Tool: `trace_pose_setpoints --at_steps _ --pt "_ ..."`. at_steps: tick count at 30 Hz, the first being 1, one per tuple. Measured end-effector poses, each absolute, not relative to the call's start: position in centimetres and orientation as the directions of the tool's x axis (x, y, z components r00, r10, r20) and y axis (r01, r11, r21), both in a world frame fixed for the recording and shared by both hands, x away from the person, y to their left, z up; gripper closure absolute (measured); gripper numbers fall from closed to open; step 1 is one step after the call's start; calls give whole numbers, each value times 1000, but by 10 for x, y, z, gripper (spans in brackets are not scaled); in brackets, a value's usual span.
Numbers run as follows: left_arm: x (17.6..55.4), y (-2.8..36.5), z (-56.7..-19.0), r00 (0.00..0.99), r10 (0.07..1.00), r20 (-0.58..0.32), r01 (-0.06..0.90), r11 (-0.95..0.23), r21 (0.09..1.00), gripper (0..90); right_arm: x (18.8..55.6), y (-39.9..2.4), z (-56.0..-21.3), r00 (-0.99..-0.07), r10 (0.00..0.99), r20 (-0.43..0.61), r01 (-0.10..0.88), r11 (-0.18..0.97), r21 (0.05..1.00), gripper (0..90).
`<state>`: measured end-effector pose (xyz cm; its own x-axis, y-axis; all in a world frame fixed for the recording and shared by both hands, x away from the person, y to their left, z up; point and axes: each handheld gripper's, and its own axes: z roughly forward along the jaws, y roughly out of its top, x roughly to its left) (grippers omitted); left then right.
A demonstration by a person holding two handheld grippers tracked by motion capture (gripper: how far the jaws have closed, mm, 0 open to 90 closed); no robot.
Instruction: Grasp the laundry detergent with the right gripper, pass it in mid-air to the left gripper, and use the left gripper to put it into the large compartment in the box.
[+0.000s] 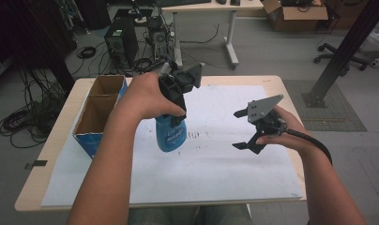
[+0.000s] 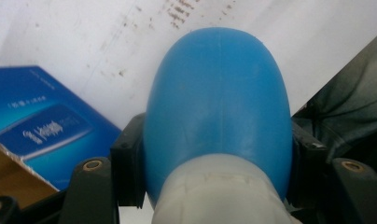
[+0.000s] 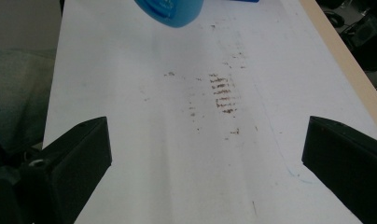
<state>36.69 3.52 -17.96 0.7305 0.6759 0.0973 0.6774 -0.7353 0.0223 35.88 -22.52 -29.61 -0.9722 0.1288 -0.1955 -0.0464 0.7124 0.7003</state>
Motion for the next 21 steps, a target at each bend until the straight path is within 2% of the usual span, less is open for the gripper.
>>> trace_pose_setpoints --at_steps 13,21 --pt "374 51 -161 603 793 83 788 -609 95 379 366 -228 -285 -972 98 -213 -47 809 586 22" --pt "377 61 -148 547 832 93 824 -555 111 379 373 -233 -290 -976 86 -199 -31 854 520 26"
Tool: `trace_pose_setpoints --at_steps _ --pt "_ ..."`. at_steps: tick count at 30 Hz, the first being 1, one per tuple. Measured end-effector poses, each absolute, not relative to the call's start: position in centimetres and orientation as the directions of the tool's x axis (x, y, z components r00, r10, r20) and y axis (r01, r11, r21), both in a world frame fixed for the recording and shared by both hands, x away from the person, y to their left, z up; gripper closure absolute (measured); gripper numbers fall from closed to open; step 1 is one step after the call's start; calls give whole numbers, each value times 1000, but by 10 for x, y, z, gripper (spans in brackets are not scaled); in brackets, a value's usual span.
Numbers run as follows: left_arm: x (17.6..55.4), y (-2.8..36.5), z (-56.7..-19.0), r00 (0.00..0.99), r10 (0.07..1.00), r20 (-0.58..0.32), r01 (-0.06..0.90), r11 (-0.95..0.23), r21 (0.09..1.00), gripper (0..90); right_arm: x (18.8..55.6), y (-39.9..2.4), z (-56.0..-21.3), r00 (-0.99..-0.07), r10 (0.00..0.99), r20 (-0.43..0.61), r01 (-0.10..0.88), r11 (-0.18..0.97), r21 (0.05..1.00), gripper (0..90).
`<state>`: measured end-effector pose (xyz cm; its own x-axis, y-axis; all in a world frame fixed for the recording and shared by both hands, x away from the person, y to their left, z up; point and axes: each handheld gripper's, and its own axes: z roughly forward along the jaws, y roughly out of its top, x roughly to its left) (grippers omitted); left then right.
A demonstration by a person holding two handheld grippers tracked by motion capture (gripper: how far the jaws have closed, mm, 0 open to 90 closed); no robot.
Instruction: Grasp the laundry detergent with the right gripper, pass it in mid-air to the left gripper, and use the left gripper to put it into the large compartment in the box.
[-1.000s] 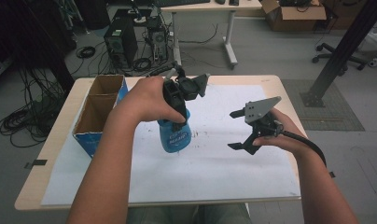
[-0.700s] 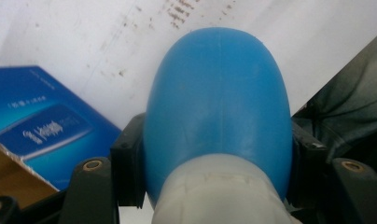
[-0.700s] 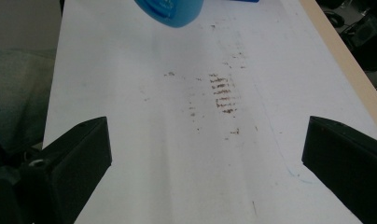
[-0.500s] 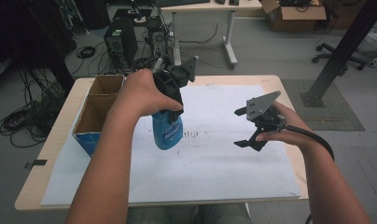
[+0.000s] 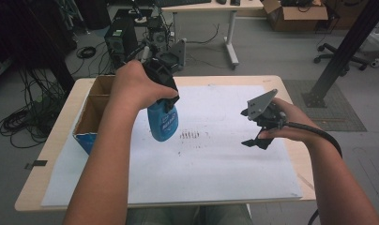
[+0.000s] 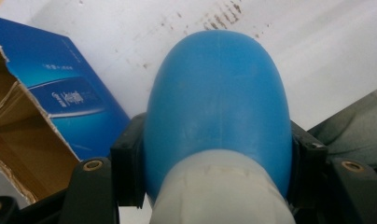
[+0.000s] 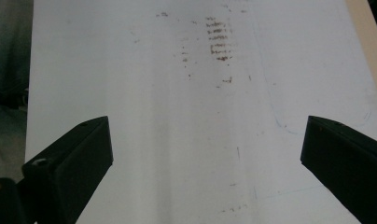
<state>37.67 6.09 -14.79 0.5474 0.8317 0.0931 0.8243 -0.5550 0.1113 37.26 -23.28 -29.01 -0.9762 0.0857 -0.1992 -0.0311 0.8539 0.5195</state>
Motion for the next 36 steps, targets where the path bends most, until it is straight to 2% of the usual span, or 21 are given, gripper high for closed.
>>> trace_pose_setpoints --at_steps 13,36 --pt "379 86 -117 481 871 102 862 -490 128 380 383 -232 -295 -984 58 -168 -23 896 443 28" --pt "383 152 -61 307 945 113 932 -323 166 379 384 -229 -301 -988 48 -149 -23 897 442 28"
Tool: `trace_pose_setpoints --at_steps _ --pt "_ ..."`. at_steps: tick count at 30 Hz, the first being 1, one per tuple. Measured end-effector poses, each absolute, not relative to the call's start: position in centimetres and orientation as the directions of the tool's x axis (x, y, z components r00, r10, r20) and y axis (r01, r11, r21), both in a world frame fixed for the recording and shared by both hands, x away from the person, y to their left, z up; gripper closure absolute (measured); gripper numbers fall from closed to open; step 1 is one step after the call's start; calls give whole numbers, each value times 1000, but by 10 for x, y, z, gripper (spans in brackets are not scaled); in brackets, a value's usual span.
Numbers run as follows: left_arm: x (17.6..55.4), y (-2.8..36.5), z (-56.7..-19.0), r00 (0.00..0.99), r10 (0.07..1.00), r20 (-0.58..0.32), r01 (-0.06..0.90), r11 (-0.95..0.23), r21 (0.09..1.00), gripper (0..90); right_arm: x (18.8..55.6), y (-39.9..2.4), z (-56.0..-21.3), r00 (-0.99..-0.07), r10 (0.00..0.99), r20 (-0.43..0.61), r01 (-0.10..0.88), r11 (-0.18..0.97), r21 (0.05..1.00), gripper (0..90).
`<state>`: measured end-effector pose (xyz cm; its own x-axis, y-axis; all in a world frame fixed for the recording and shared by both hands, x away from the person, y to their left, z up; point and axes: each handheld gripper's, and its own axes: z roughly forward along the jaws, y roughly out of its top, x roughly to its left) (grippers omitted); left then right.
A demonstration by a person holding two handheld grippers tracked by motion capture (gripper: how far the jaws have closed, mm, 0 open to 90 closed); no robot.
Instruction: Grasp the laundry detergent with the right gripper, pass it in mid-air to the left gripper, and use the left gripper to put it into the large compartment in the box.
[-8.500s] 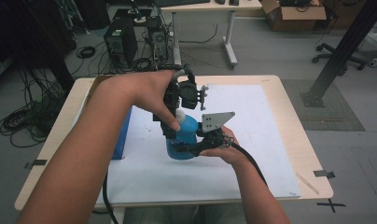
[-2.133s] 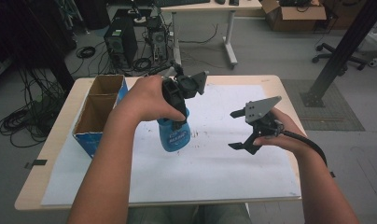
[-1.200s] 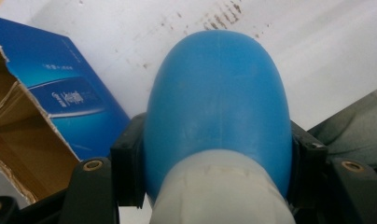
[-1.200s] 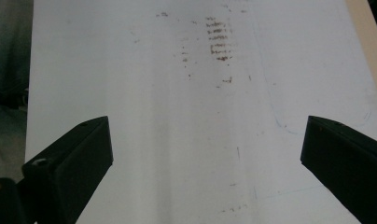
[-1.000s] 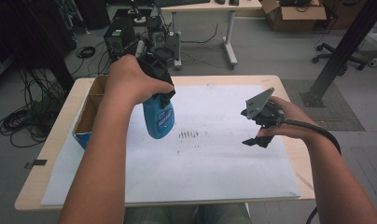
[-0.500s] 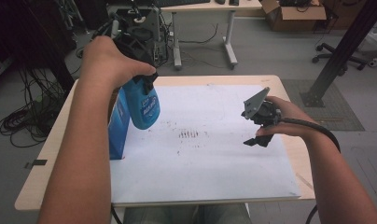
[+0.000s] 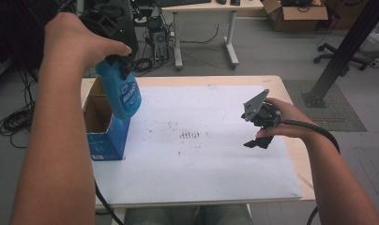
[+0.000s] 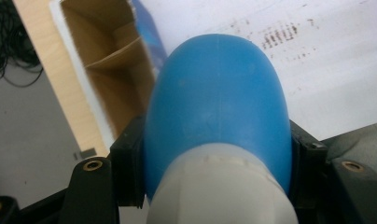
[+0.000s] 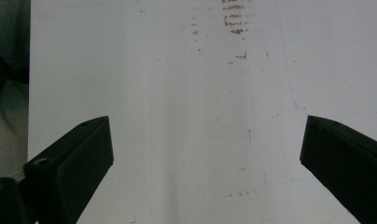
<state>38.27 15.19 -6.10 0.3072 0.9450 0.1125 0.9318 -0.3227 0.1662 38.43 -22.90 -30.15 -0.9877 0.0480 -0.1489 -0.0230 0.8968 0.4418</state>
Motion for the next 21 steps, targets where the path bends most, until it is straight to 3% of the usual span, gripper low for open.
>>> trace_pose_setpoints --at_steps 21 --pt "394 214 -50 139 985 98 971 -155 182 379 388 -220 -306 -990 39 -138 -25 900 434 30"
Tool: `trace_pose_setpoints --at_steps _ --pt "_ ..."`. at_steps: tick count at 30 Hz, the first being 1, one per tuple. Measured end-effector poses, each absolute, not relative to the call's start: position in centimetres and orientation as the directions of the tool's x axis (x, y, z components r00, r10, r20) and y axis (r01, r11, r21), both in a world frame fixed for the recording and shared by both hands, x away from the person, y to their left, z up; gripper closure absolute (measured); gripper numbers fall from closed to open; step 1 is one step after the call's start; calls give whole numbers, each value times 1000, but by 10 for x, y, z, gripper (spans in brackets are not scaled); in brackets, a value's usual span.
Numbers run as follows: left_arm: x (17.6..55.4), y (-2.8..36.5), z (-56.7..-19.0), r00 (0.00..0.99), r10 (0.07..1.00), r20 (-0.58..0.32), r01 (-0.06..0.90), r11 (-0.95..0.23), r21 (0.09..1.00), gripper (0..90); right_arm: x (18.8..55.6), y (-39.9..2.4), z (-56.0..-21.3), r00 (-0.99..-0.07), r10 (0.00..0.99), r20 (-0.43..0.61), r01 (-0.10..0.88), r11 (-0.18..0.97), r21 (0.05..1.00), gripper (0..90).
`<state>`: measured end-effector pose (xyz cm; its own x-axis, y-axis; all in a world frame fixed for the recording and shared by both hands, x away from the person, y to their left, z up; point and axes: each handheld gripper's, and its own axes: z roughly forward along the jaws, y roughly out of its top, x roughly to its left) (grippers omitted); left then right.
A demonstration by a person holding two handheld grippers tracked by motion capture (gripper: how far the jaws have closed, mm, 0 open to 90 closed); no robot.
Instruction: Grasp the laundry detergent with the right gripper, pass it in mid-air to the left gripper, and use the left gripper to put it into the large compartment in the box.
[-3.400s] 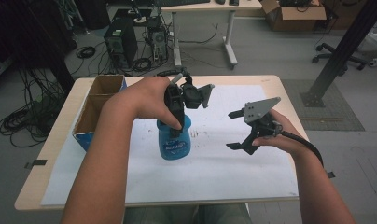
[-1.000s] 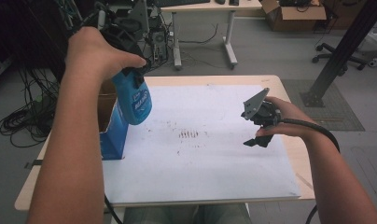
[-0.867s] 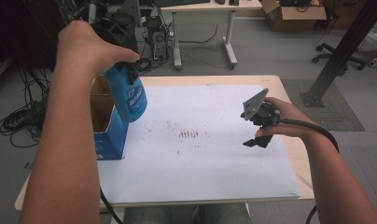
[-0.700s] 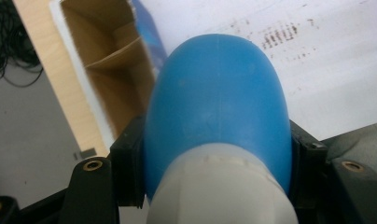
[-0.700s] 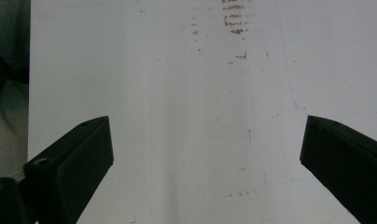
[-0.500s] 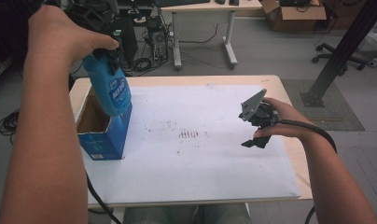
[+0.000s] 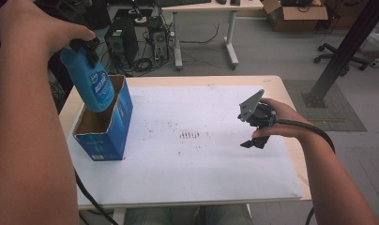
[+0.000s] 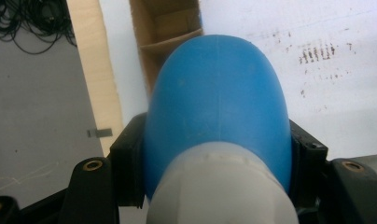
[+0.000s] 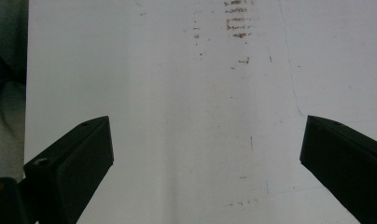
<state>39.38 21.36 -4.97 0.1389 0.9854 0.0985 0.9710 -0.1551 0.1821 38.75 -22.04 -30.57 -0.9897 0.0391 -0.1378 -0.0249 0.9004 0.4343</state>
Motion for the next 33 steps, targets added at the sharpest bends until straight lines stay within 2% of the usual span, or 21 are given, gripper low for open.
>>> trace_pose_setpoints --at_steps 33 --pt "411 249 -95 69 993 101 986 -83 142 379 384 -219 -305 -989 31 -143 -35 900 435 31"
